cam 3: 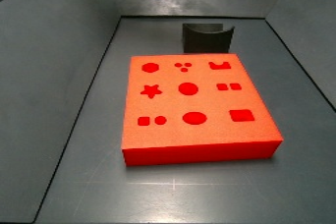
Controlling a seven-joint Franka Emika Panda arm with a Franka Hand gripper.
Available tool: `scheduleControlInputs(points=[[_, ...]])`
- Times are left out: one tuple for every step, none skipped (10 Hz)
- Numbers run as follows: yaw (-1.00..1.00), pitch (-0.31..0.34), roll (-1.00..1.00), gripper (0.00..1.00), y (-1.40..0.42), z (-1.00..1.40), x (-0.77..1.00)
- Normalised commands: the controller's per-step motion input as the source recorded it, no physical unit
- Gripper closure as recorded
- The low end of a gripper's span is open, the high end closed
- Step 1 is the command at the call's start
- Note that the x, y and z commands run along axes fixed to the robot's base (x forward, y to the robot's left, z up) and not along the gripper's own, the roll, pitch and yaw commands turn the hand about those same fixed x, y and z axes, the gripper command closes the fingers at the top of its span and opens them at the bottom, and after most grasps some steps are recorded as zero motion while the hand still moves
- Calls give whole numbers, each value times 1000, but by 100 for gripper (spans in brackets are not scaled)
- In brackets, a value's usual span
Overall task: Pick up the round object. Move up. Place the round object on the fixture. Regrasp the round object. Move to above the board. Insert the round object.
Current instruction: Place the round object on the fixture.
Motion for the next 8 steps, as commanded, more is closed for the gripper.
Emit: scheduleControlInputs(points=[[16, 60, 93, 100, 4, 679, -20], [16, 68, 88, 100, 5, 521, -12], [19, 77, 83, 100, 6, 311, 0], [-119, 147, 70, 100, -494, 456, 1000], [-110, 170, 64, 100, -487, 379, 1000], [-73, 189, 65, 100, -410, 336, 1000], [-38, 175, 48, 100, -320, 272, 1000], [-16, 162, 50, 100, -267, 217, 1000]])
